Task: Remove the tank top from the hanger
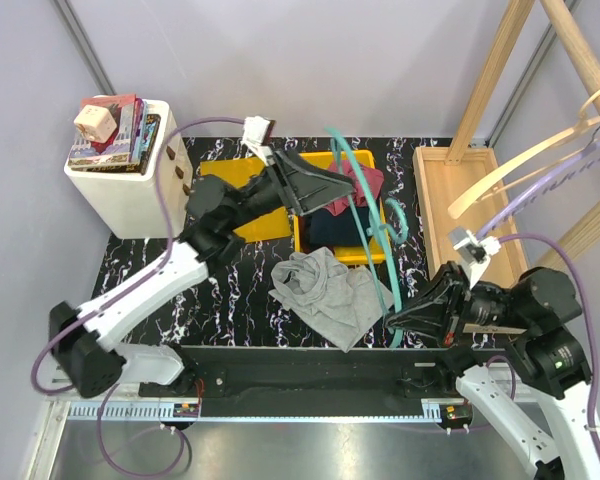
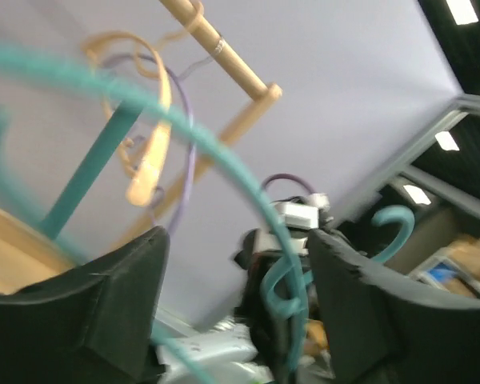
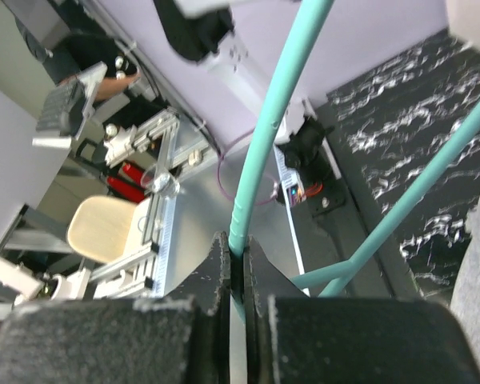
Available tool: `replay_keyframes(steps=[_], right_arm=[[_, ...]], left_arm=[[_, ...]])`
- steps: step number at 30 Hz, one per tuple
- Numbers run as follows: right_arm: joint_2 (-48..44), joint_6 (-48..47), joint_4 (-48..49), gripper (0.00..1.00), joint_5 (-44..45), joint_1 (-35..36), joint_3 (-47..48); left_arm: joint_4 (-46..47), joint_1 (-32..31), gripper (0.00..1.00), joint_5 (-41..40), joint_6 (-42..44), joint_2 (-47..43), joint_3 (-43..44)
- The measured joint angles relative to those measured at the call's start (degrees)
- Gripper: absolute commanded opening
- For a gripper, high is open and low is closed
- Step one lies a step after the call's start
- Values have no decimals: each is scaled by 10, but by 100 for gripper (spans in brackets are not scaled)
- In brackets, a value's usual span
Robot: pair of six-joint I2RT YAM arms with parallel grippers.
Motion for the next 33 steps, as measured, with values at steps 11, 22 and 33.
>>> replay_keyframes(steps=[11, 22, 33], right_arm=[[184, 29, 15, 0, 165, 0, 219], [433, 149, 55, 0, 447, 0, 396], [567, 228, 67, 0, 738, 0, 467]], left_arm=[[-273, 1, 99, -209, 274, -301, -57], [-427, 1, 99, -313, 344, -431, -173], [-475, 1, 99, -315, 355, -471, -195]])
